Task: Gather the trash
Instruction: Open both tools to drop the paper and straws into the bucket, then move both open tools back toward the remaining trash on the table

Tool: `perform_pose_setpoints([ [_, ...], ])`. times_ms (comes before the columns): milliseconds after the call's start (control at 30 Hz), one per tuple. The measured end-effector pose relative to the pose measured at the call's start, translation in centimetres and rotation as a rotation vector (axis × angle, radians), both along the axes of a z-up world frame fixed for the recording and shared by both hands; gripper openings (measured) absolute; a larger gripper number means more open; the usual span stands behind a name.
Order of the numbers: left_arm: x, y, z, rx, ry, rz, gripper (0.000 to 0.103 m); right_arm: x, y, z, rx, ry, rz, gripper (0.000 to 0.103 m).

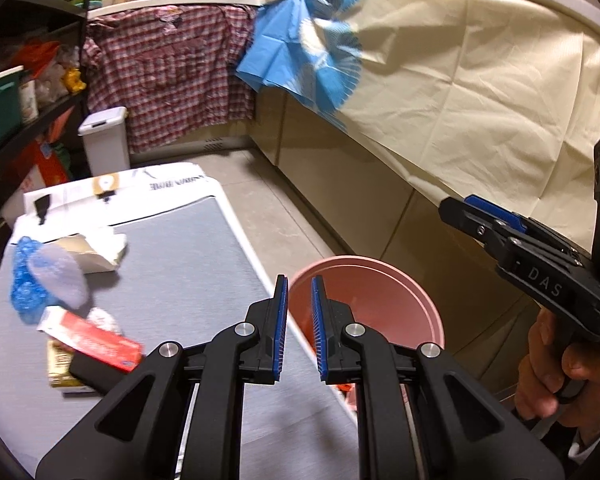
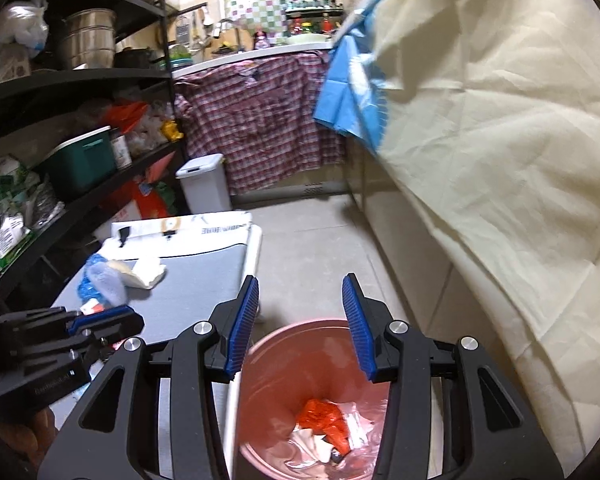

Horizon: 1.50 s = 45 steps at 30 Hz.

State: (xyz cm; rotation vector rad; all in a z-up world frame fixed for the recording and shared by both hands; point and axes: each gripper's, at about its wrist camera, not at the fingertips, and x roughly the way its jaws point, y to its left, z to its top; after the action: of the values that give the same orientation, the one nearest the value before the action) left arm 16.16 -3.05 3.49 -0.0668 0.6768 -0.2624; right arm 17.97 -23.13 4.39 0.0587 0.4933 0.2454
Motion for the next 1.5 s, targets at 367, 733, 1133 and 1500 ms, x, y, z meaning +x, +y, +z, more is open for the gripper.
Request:
perform_pose_setpoints([
  [367, -2.4, 10.2, 1.7, -0.042, -0.025, 0.163, 0.013, -1.0, 7.0, -0.3, 0.019, 0.012, 0.173, 0.044],
  [733, -4.3, 19.7, 2.3, -0.088, -0.026, 0.357, 0.013, -0.2, 15.7, -2.9, -0.003, 0.066, 0.363, 0.044],
  [1133, -4.9, 23.8, 0.5, -0.094, 0.011, 0.415, 0.013, 3.3, 23.4, -8.9, -0.065, 0.190, 0.498, 0.045],
  [1500, -3.6, 24.6, -1.8, -0.100, 0.062, 0.409, 0.013, 4.9, 26.2, -11.6, -0.093, 0.294, 0.598, 0.060],
])
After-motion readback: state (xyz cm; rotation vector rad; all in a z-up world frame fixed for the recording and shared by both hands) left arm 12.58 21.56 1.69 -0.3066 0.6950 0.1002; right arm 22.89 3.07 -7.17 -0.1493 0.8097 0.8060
